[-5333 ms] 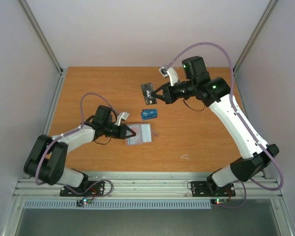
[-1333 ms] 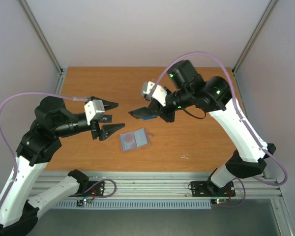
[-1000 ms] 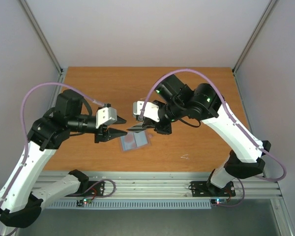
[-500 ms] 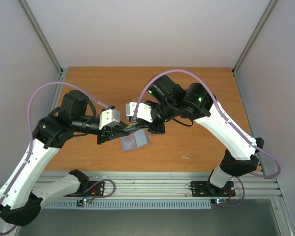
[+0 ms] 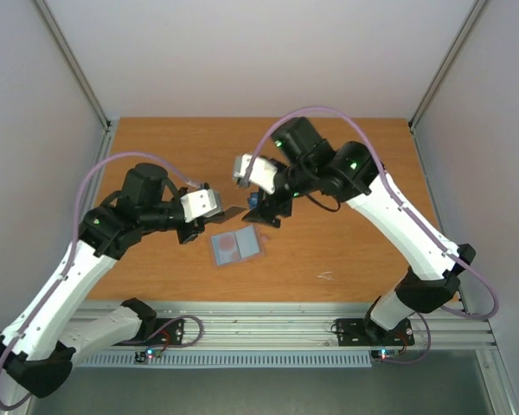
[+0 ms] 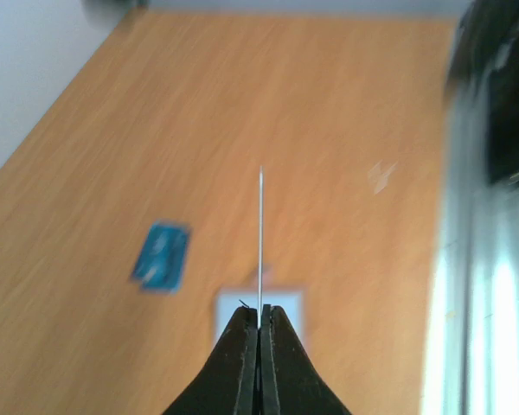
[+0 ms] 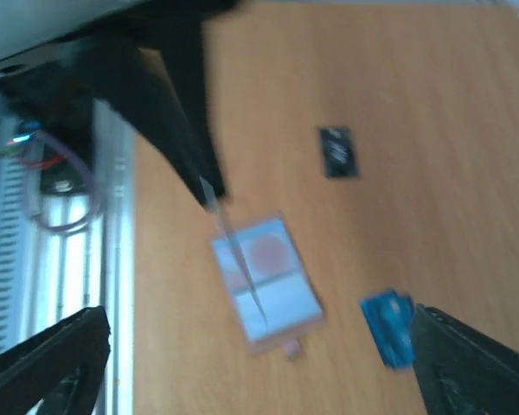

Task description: Take the credit cards out of the card holder

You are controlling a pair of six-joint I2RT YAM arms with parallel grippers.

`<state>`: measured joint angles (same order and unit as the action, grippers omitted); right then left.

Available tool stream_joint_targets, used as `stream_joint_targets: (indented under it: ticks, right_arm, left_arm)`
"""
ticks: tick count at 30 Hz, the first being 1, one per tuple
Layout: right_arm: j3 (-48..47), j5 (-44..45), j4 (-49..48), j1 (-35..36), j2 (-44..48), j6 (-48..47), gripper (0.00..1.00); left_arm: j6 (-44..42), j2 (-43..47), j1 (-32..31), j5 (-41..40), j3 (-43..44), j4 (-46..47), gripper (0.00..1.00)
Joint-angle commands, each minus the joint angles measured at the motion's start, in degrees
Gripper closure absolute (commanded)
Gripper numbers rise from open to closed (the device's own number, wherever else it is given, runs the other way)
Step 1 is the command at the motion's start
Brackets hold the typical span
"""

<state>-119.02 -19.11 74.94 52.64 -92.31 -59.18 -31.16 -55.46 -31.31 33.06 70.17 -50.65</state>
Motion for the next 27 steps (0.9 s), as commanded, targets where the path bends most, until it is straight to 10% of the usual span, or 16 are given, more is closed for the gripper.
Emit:
stream_joint_targets:
  ticks: [1,6,13,27]
  right_arm:
    - [8.6,-1.6,-15.2,-11.3,6.4,10.6,0.02]
    - [14.5,-2.3,-22.1,-15.8,10.7,12.2,0.02]
    - [14.8,-2.8,-19.3,-16.6,11.2,9.1,0.02]
    - [16.6,-3.3,-18.1,-20.1,11.4,8.2,0.02]
  left_arm:
    - [-17.3,0.1,5.2,-19.0,-10.8,9.6,1.00]
    - [-44.0,-4.7,16.2,-20.2,-26.2,32.8,1.00]
    - [-59.7,-21.9,22.2,-18.4,-31.4,58.5,1.00]
    - [-62.9,-31.4,28.0,-16.0,-31.6,60.0,1.00]
